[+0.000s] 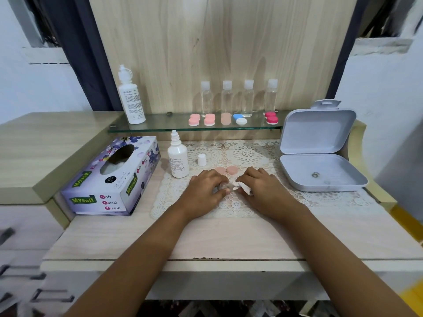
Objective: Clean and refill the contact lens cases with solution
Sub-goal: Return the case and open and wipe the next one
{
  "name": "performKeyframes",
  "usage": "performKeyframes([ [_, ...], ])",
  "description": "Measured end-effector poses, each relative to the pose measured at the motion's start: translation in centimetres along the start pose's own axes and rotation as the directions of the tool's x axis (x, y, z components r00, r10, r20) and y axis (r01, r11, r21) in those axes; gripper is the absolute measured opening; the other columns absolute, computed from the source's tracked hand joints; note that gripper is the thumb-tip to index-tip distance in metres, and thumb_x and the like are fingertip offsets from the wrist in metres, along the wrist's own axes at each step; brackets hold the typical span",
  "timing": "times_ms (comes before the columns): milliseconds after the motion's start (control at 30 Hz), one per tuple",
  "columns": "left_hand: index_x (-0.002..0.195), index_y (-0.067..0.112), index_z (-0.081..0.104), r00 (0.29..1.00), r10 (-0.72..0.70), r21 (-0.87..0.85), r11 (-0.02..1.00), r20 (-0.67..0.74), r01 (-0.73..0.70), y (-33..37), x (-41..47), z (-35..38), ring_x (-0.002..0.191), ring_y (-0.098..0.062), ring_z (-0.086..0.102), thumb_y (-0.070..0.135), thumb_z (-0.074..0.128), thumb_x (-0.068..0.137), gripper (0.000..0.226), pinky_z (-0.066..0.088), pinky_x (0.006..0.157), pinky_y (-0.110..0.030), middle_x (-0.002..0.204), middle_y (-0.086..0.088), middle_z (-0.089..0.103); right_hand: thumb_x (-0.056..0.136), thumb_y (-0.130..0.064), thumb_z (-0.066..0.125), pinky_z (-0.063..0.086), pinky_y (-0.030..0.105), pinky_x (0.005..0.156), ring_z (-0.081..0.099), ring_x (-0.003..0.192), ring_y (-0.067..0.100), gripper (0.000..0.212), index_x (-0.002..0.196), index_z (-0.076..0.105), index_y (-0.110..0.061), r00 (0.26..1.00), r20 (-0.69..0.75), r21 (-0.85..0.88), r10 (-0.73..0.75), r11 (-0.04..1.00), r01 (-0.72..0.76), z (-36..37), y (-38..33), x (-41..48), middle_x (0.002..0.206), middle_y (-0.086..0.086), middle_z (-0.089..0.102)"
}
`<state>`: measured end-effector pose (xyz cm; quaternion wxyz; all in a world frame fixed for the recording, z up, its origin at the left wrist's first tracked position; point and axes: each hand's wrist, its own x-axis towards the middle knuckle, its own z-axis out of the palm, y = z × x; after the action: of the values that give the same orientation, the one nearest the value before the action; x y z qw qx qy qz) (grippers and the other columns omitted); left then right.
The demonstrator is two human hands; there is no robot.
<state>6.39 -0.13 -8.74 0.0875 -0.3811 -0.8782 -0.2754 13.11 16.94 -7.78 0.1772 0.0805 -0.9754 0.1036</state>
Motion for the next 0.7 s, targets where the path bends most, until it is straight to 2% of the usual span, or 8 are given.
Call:
performKeyframes([
  [167,0.114,0.017,0.062,1.000,-0.002,0.007,1.000,-0.003,0.002,0.17,-0.07,-0.05,0.105,-0.016,0.047,0.034,0.057,0.090,0.030,0.036,0.093,-0.038,0.108,0.002,0.058,0.081,-0.047,0.034,0.043,0.034,0.059,0.057,0.077,0.028,0.046,0.087,0.064,-0.013,0.999,-0.038,-0.093,-0.038,0.995,0.034,-0.12,-0.37,-0.05,0.083,0.002,0.060],
  [267,0.115,0.016,0.062,1.000,0.001,0.009,1.000,-0.003,-0.001,0.13,0.00,-0.06,0.106,-0.016,0.047,0.033,0.058,0.090,0.030,0.037,0.093,-0.039,0.110,0.001,0.058,0.082,-0.050,0.034,0.043,0.036,0.068,0.054,0.086,0.028,0.049,0.094,0.063,-0.011,1.000,-0.014,-0.037,-0.024,0.999,0.024,-0.01,-0.34,0.07,0.090,0.004,0.059],
  [333,0.115,0.016,0.062,1.000,-0.001,0.009,1.000,0.002,0.001,0.11,0.03,-0.05,0.107,-0.016,0.047,0.032,0.058,0.090,0.030,0.037,0.094,-0.040,0.111,0.001,0.058,0.088,-0.044,0.047,0.040,0.036,0.075,0.050,0.095,0.027,0.038,0.101,0.061,-0.011,1.000,-0.005,0.001,0.006,1.000,-0.006,-0.07,-0.12,0.09,0.098,0.004,0.057],
  [433,0.115,0.016,0.062,1.000,-0.003,-0.001,1.000,-0.002,0.003,0.11,0.01,-0.04,0.107,-0.016,0.048,0.032,0.058,0.090,0.029,0.038,0.094,-0.041,0.111,0.001,0.058,0.087,-0.035,0.059,0.040,0.036,0.078,0.049,0.098,0.025,0.029,0.104,0.060,-0.012,0.999,-0.032,0.099,0.024,0.995,-0.020,0.25,0.13,-0.12,0.102,0.003,0.056],
  [533,0.115,0.016,0.063,1.000,-0.014,-0.022,1.000,0.000,0.015,0.07,-0.03,-0.01,0.105,-0.016,0.048,0.032,0.059,0.089,0.030,0.039,0.094,-0.042,0.109,0.002,0.058,0.081,-0.037,0.059,0.043,0.038,0.076,0.054,0.092,0.025,0.031,0.099,0.062,-0.012,0.995,-0.064,0.256,0.073,0.965,-0.055,0.27,0.18,-0.25,0.096,0.002,0.058],
  [600,0.114,0.017,0.064,1.000,-0.026,-0.046,0.999,0.004,0.026,0.12,-0.03,-0.05,0.103,-0.015,0.049,0.033,0.059,0.089,0.030,0.040,0.093,-0.042,0.108,0.002,0.060,0.082,-0.032,0.061,0.041,0.033,0.076,0.055,0.091,0.023,0.027,0.098,0.064,-0.010,0.987,-0.093,0.398,0.131,0.914,-0.084,0.00,0.12,-0.15,0.094,0.002,0.059],
  [700,0.112,0.016,0.066,0.998,-0.057,-0.121,0.991,0.000,0.056,0.35,-0.08,-0.35,0.101,-0.014,0.053,0.032,0.059,0.090,0.029,0.042,0.093,-0.037,0.105,0.001,0.062,0.086,-0.020,0.065,0.035,0.017,0.071,0.055,0.089,0.018,0.020,0.102,0.066,-0.009,0.975,-0.119,0.492,0.189,0.864,-0.107,-0.40,-0.04,-0.04,0.096,0.004,0.059],
])
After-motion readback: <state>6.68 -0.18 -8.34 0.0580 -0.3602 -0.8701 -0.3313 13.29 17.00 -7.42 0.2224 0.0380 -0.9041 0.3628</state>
